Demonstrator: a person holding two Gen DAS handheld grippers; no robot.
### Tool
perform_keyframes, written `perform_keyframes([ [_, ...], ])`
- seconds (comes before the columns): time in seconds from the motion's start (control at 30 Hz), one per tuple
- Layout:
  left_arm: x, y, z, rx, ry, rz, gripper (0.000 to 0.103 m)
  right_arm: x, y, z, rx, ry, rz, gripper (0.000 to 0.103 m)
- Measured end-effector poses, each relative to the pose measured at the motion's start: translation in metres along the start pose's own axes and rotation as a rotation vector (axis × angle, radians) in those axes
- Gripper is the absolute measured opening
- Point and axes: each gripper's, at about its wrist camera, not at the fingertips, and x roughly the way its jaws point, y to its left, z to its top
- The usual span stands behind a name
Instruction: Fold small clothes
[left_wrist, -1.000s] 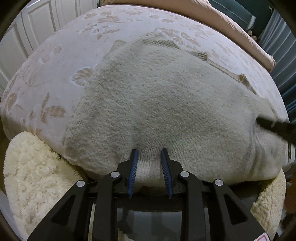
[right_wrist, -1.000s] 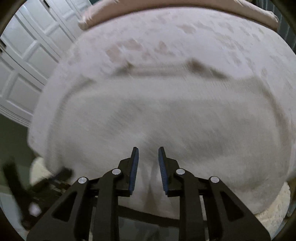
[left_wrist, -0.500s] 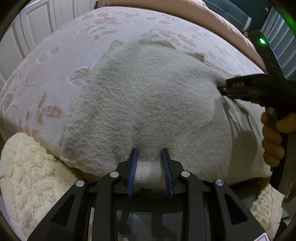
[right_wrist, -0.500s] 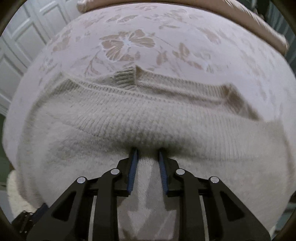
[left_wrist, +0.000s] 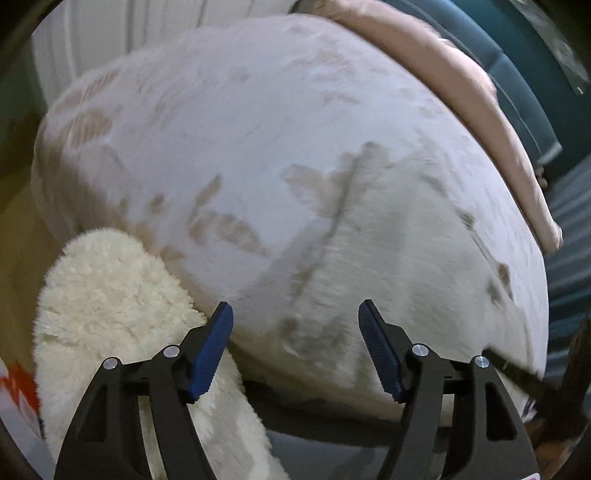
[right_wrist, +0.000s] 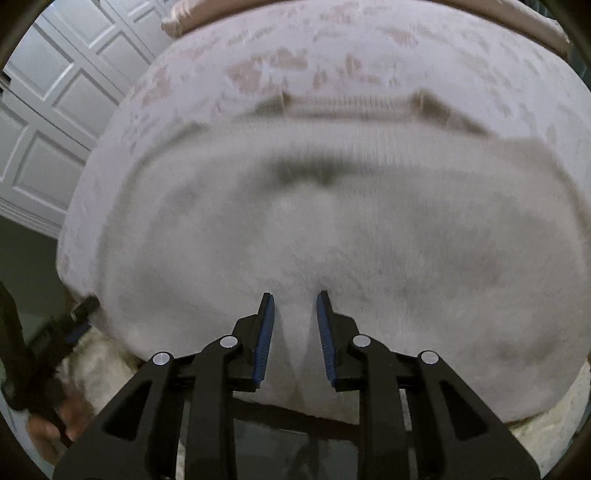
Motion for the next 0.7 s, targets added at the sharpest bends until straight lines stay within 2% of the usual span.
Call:
perform_keyframes([
  [0.1, 0.009, -0.006, 0.000, 0.020, -0.001, -0.006, 0.068, 0.007, 0.002, 0.000, -0.017, -0.012, 0.002, 0.026],
  [0.17, 0.017, -0.014, 0.000, 0.028, 0.027, -0.052, 0.067, 0.011, 0.004, 0.004, -0.022, -0.007, 0.002, 0.028],
  [0.23, 0.024, -0.019, 0.001, 0.013, 0.057, -0.083, 0.061, 0.014, 0.004, 0.007, -0.033, -0.008, 0.006, 0.029],
  [0.27, 0.024, -0.023, 0.000, 0.016, 0.054, -0.068, 0.054, 0.015, 0.003, 0.008, -0.036, -0.012, 0.013, 0.029],
  [0.3, 0.023, -0.026, 0.000, 0.030, 0.047, -0.070, 0.040, 0.015, 0.001, 0.008, -0.036, -0.015, 0.021, 0.029],
  [0.33, 0.019, -0.032, 0.001, 0.056, 0.041, -0.071, 0.034, 0.015, 0.000, 0.007, -0.033, -0.019, 0.032, 0.029],
  [0.37, 0.016, -0.036, 0.003, 0.077, 0.033, -0.069, 0.022, 0.012, -0.003, 0.006, -0.020, -0.030, 0.053, 0.029],
  [0.4, 0.007, -0.046, 0.003, 0.116, 0.019, -0.089, 0.019, 0.010, -0.007, 0.004, -0.004, -0.038, 0.073, 0.029],
  [0.43, -0.001, -0.053, 0.003, 0.138, 0.002, -0.109, 0.018, 0.006, -0.011, 0.000, 0.021, -0.045, 0.101, 0.030],
  [0.5, -0.026, -0.076, 0.001, 0.210, -0.041, -0.155, 0.016, -0.005, -0.023, -0.007, 0.073, -0.069, 0.152, 0.040],
  [0.6, -0.061, -0.126, -0.005, 0.335, -0.108, -0.204, 0.013, -0.022, -0.047, -0.022, 0.132, -0.106, 0.170, 0.042],
  [0.7, -0.081, -0.178, -0.017, 0.435, -0.133, -0.286, 0.010, -0.038, -0.076, -0.040, 0.190, -0.137, 0.179, 0.042],
])
